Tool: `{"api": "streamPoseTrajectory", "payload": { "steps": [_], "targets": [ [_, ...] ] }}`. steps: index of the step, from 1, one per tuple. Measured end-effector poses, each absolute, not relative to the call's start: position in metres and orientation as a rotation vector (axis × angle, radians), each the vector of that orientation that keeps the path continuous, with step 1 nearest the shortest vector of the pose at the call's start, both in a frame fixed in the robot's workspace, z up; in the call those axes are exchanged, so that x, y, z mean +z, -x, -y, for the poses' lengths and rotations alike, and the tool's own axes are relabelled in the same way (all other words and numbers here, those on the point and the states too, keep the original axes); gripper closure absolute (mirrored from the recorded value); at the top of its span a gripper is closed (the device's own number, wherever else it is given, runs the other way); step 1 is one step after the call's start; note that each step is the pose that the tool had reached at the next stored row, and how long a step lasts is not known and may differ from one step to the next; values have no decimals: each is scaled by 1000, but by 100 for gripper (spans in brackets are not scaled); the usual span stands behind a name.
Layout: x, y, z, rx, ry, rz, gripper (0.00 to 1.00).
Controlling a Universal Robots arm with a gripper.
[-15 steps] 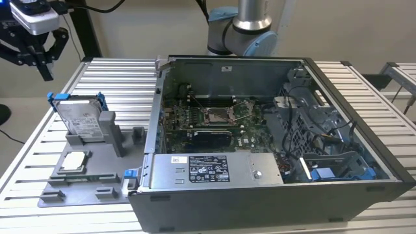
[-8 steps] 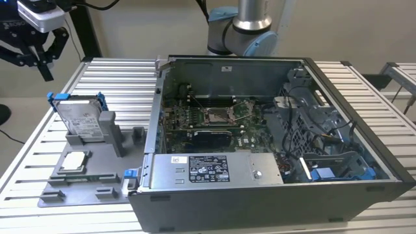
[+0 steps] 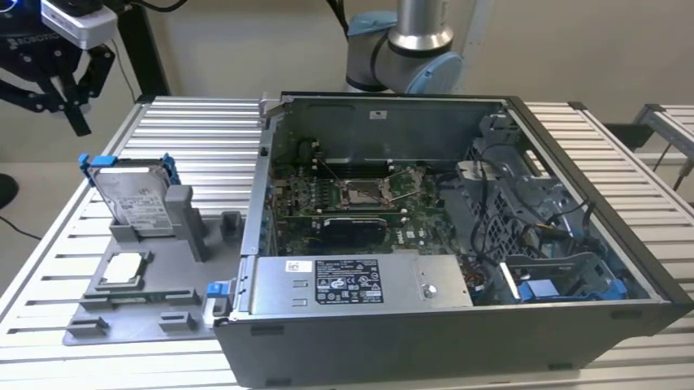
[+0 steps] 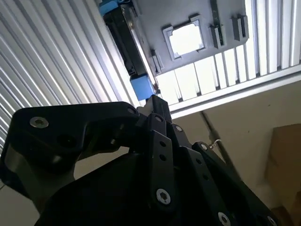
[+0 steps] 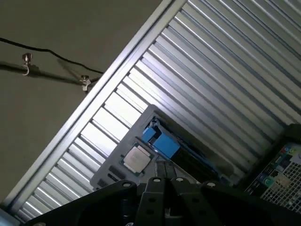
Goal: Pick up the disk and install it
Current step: 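Pick up the disk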
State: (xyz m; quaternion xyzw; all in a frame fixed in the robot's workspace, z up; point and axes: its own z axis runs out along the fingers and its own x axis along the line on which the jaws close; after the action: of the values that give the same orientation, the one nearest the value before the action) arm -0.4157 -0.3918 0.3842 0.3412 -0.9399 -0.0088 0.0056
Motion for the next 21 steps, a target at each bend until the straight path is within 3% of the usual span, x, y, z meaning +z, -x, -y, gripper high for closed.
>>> {"api": "streamPoseTrajectory", "payload": {
  "steps": [21],
  "targets": [
    [384, 416, 392, -13, -1597, 2696, 100]
  ]
}}
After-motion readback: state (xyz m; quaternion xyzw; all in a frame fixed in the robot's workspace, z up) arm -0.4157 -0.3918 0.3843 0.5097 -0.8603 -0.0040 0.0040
